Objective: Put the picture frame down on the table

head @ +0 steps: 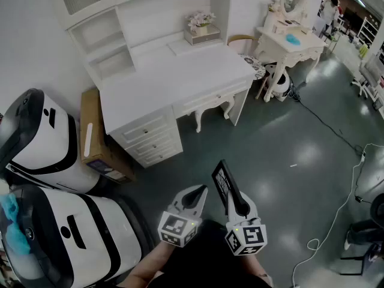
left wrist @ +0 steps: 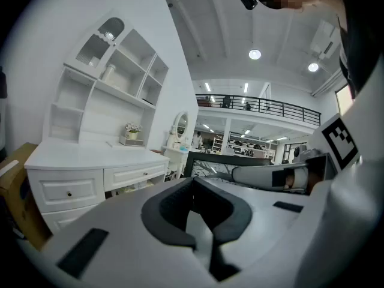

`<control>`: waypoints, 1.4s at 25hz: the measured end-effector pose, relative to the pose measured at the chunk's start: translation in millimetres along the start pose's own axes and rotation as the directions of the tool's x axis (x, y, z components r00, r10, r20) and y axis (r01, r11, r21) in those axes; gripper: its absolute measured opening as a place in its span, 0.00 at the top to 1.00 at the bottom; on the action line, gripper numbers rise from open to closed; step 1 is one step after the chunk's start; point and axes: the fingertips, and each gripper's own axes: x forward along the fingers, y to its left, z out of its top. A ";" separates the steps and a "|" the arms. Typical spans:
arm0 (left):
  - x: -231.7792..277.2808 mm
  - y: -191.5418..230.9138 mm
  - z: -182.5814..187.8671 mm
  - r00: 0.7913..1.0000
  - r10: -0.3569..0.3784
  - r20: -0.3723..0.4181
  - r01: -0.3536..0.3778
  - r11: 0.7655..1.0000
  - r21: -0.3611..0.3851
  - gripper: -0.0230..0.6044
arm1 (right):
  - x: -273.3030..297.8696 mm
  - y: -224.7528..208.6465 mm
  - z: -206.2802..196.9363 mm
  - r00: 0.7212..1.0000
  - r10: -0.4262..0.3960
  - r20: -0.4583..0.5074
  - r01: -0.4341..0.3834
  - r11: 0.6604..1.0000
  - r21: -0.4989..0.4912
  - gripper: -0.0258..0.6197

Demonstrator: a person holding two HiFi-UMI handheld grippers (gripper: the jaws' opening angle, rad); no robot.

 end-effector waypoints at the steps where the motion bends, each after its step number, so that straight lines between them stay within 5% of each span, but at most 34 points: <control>1: 0.7 -1.9 -0.7 1.000 -0.001 0.000 0.001 1.000 0.003 0.94 | -1.3 -1.3 -0.8 1.000 0.001 -0.003 -0.001 1.000 0.002 0.94; 22: 21.4 -46.1 -32.2 1.000 0.012 0.012 -0.012 1.000 -0.023 0.94 | -34.4 -37.2 -13.7 1.000 0.029 -0.002 -0.029 0.999 -0.026 0.94; 35: 41.5 -27.5 -28.2 0.999 0.044 0.009 -0.043 0.999 -0.026 0.94 | -11.1 -59.2 -11.6 1.000 0.013 -0.018 -0.013 1.000 -0.007 0.94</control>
